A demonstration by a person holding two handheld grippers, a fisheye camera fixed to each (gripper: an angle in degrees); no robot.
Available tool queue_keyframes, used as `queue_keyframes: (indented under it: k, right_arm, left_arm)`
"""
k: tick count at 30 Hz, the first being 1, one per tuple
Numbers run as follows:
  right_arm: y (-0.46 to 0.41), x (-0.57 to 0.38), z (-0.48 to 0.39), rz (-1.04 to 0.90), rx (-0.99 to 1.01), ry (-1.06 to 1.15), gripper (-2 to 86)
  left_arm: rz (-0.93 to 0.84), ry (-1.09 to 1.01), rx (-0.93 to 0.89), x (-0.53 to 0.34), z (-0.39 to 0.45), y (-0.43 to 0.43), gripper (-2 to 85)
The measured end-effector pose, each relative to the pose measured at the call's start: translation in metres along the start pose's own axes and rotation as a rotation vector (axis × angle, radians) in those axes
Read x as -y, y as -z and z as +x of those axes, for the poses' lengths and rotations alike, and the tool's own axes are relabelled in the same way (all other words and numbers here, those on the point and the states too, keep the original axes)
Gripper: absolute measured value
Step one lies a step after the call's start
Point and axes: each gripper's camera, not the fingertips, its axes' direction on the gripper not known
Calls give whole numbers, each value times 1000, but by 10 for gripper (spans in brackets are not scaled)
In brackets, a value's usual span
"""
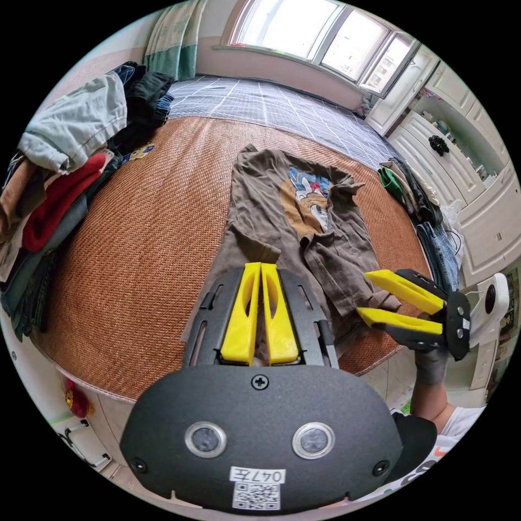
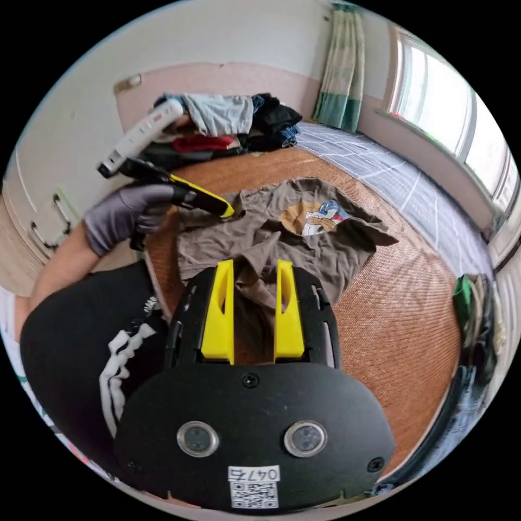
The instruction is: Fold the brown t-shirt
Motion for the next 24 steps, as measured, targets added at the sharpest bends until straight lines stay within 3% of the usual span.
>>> queue_keyframes:
  k: [4,8,14,20,24]
  right_arm:
    - [31,-19,35,95,-101,-103,-2]
    - [83,-109,135,186,-77,-437,-9]
    - [61,-264,215,-68,-24,-774,3]
    - [89,-298,207,127,-160,-802,33]
    - [69,-251,204,160,-32,-646,19]
  left_arm:
    - [0,-2,-6,1,2,9,-10]
    - [-3,-2,-8,2,6,21,-10]
    - [-3,1,14,2,13,43,-9]
    - [100,-16,59,-7,22,99,0]
    - [17,-191,25,-4,62,101,69]
